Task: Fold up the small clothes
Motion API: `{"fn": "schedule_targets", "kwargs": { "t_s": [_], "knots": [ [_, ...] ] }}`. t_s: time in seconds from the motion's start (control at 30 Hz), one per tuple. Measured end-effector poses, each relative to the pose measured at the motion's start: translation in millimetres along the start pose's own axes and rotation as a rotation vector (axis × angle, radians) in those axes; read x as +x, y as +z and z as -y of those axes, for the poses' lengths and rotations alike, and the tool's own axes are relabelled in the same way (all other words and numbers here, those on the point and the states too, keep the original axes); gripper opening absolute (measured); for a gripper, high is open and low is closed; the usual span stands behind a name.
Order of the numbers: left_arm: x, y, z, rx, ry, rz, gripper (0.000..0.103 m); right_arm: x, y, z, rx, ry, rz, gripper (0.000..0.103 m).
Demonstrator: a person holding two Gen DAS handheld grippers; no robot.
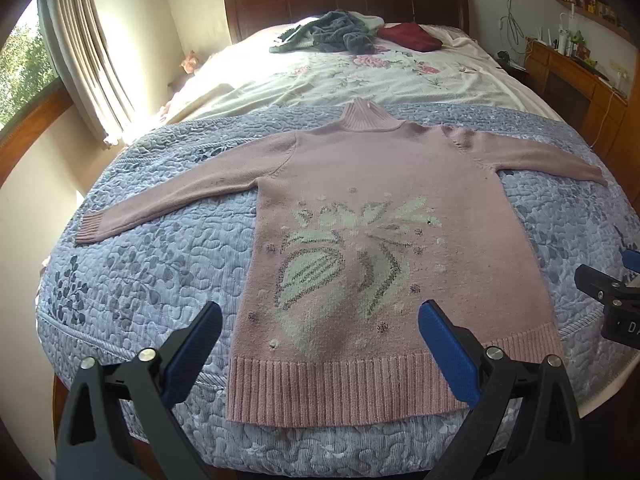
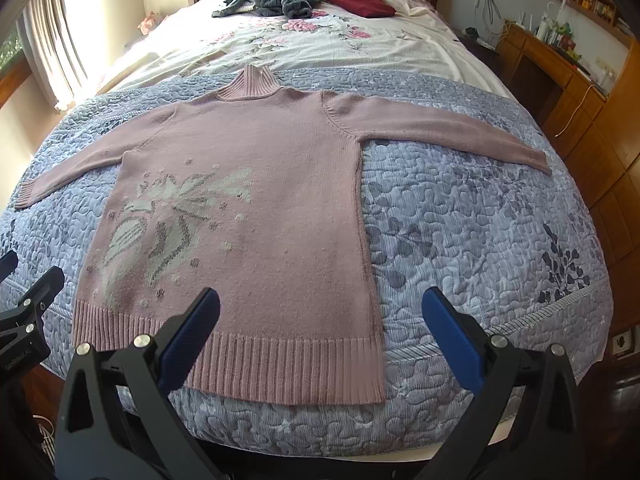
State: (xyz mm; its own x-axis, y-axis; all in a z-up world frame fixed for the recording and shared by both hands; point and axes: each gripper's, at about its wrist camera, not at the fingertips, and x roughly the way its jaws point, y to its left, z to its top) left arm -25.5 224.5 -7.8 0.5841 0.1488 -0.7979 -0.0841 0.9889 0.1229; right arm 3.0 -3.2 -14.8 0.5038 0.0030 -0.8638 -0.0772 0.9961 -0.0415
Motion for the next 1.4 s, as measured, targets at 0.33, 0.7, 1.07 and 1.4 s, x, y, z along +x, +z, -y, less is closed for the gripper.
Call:
{"fn": "schedule_targets", "kwargs": {
  "t_s": [0.33, 0.7, 1.07, 1.4],
  "knots": [
    [0.7, -4.1, -5.5, -0.011, 0.012, -0.004, 0.099, -1.1, 1.3, -1.2, -0.005, 0.009, 0.006, 0.100],
    [-1.0, -4.1, -4.6, -0.006, 0.010, -0.002, 0.099, 0.6, 2.2, -1.8, 0.000, 0.008, 0.001, 0.100],
    [3.6, -6.2, -3.5, -0.012, 0.014, -0.019, 0.099, 0.7, 2.1, 0.1, 0.000, 0.008, 0.003, 0.100],
    [3.0, -6.7, -1.8, -0.006, 0.018, -0.017, 0.099, 1.3, 2.6, 1.4, 0.001, 0.008, 0.005, 0.100]
  ]
}}
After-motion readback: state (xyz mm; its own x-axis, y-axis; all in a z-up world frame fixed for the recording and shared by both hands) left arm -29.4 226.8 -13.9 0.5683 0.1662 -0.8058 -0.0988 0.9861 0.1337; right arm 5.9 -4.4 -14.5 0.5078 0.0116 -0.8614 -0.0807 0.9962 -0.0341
